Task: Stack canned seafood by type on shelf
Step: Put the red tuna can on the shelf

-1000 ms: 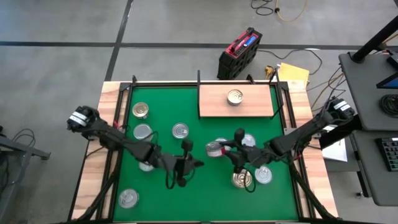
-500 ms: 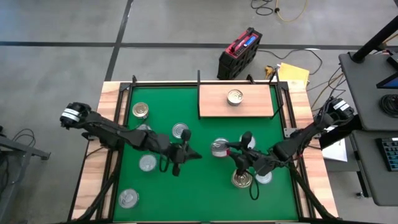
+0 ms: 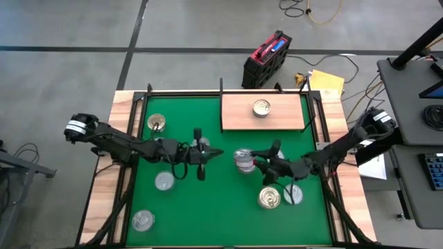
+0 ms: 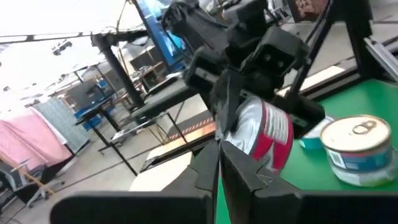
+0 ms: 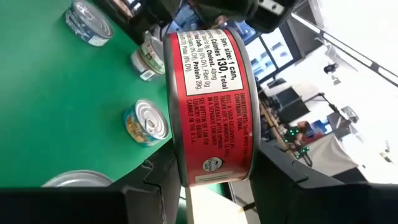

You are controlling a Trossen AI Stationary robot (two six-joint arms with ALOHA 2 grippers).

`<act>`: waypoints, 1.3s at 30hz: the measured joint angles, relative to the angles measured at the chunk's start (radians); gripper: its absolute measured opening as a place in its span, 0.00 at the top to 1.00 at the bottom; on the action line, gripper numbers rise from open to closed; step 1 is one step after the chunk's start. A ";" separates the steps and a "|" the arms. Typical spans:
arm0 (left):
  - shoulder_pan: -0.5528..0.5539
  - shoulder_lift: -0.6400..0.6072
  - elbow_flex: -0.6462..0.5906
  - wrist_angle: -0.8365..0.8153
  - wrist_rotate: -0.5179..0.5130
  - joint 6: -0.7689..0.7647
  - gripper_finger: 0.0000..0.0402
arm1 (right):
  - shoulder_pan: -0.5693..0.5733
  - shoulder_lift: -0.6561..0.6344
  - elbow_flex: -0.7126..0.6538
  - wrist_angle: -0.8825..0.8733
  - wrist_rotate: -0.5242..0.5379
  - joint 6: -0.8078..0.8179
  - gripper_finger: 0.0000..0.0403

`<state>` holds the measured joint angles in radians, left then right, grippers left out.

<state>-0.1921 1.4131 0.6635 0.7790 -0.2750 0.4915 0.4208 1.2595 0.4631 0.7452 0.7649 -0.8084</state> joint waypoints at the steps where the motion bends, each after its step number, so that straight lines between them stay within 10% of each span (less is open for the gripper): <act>1: -0.001 0.013 0.012 0.001 0.001 -0.001 0.98 | -0.018 -0.013 -0.005 -0.003 -0.028 0.005 0.65; 21: -0.003 0.254 0.216 -0.045 0.004 -0.003 0.42 | -0.059 -0.144 0.001 -0.235 -0.159 0.248 0.65; 32: -0.005 0.342 0.289 -0.046 0.004 -0.003 0.44 | -0.045 -0.145 0.001 -0.235 -0.173 0.240 0.65; 39: -0.006 0.361 0.306 -0.067 -0.013 0.004 0.66 | -0.039 -0.145 0.001 -0.238 -0.175 0.240 0.65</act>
<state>-0.1982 1.7741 0.9691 0.7124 -0.2880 0.4951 0.3817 1.1145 0.4637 0.5067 0.5903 -0.5680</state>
